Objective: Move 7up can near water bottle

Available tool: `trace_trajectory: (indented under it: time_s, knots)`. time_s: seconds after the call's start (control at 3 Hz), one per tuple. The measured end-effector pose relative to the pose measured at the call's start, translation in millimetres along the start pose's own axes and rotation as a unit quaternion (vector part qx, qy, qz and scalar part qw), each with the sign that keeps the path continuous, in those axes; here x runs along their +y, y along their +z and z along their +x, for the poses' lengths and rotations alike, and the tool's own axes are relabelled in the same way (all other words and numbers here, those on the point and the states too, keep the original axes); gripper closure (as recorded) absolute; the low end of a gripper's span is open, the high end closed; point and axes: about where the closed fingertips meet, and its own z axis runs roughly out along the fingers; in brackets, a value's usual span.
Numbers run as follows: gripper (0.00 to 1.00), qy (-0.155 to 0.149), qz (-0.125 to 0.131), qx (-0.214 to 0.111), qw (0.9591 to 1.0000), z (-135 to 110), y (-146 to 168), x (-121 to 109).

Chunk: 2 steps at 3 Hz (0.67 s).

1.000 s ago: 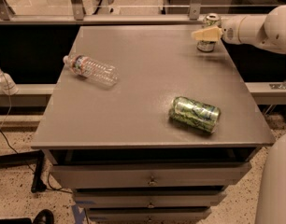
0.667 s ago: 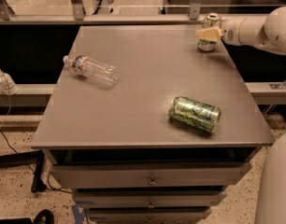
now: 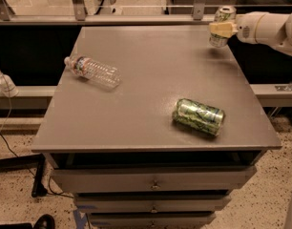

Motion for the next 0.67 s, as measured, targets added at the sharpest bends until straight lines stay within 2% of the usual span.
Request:
trace_trajectory:
  time_s: [0.33,0.67]
  knots:
    - [1.0,-0.004,-0.042,-0.026,0.9988,-25,-17,36]
    - [1.0,-0.003,-0.115,-0.039,0.9926,-41,-24,93]
